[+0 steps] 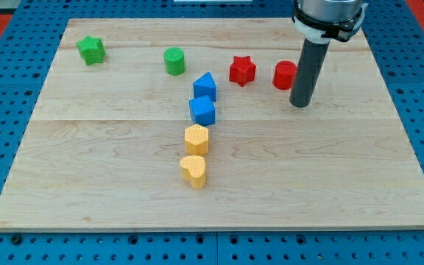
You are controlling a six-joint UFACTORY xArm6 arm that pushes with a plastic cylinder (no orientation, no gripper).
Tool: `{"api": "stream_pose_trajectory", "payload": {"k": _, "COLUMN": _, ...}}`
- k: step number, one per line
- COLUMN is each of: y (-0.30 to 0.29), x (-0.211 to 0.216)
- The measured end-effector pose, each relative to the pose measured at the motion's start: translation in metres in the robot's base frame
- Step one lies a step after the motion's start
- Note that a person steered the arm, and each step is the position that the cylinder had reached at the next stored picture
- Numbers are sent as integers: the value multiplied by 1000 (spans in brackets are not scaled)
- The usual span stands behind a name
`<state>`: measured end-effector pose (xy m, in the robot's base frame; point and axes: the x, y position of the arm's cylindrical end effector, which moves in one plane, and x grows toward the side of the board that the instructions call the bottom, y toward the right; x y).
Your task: Place the red circle to the top center of the board
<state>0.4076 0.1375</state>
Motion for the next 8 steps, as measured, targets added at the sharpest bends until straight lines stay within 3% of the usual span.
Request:
{"api": "stream_pose_trajectory", "payload": {"k": 3, "y": -3, "x": 0}}
{"api": "stream_pose_trajectory", "payload": {"k": 6, "y": 15, "x": -17}}
{"api": "stream_pose_trajectory", "payload": {"k": 8, "y": -8, "x": -44}}
